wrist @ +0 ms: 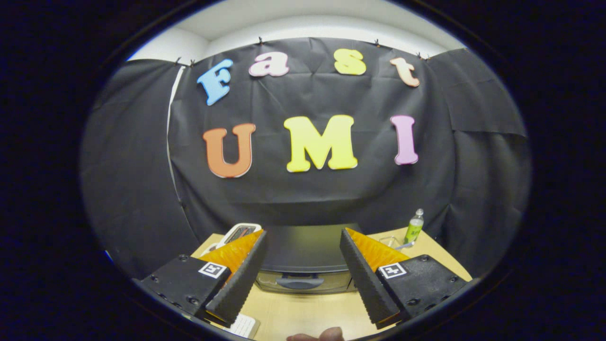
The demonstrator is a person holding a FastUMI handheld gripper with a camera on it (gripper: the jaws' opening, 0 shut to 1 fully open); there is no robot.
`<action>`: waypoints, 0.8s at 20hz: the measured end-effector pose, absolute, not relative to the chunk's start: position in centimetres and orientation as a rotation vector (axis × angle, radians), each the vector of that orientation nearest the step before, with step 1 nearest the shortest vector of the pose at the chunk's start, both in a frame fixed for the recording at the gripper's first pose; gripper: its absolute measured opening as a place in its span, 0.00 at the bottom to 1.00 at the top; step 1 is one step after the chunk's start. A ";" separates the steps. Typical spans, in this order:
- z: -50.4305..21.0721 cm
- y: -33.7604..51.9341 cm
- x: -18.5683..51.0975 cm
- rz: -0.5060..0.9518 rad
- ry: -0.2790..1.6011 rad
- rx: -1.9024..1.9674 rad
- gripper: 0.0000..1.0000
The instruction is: Open the toaster oven, put the food inside, and close the toaster oven door.
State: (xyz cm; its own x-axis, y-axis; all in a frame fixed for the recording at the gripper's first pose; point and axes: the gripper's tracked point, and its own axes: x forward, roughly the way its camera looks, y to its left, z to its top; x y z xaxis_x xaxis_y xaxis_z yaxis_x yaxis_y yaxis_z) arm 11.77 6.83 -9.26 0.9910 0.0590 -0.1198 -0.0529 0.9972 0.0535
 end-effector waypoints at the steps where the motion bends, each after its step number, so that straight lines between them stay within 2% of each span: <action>1: -8.1 6.8 10.7 0.051 0.101 0.043 1.00; 7: -3.9 7.3 4.0 0.038 0.052 0.008 1.00; 16: -2.1 9.2 -3.1 -0.008 0.009 0.033 1.00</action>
State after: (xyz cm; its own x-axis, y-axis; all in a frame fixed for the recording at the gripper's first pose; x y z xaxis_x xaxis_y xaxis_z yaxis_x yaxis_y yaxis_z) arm -3.09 9.24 -2.11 0.9999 -0.0082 -0.0093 0.0085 0.9994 0.0328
